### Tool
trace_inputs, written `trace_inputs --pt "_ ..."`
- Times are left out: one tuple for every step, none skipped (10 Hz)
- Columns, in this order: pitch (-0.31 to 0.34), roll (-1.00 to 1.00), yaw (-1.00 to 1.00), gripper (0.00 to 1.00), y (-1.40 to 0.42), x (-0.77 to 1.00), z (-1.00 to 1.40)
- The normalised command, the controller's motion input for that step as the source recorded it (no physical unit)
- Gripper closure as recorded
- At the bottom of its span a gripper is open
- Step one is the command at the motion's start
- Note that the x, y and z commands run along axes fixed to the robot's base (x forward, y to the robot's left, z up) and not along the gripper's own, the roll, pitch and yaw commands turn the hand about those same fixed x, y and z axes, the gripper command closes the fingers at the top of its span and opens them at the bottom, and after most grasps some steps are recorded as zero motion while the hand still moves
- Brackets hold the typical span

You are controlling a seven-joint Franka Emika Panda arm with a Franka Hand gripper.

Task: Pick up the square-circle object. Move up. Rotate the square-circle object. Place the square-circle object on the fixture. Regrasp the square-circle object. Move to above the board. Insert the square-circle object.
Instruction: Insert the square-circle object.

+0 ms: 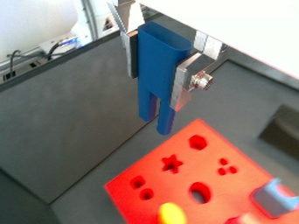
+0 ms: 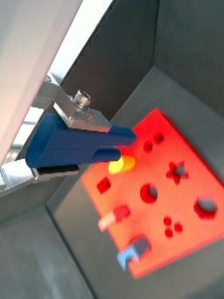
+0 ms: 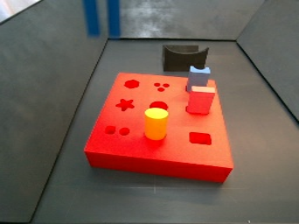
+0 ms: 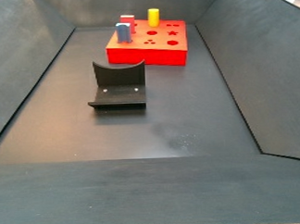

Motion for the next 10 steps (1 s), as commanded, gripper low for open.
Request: trace_inputs --pt "0.0 0.05 -0.42 1.0 -0.09 0.68 -1.0" --pt "0.0 0.06 -0.47 1.0 0.0 0.61 -1.0" --pt "0.0 0.05 -0.31 1.0 0.0 0.33 -1.0" --pt "-0.003 0.02 -0.1 1.0 0.0 0.0 -1.0" --pt "-0.033 0.03 0.0 1.0 0.0 -0.15 -1.0" --pt "-0.069 0.04 0.0 1.0 0.0 -0.08 -1.0" --pt "-0.079 0.04 0.0 1.0 0.0 -0.14 -1.0" --pt "-0.18 0.0 0.0 1.0 -0.04 0.0 -0.92" --pt "-0.283 -0.04 0.0 1.0 -0.13 0.05 -0.7" --pt "-0.283 -0.01 0.0 1.0 0.0 0.0 -0.69"
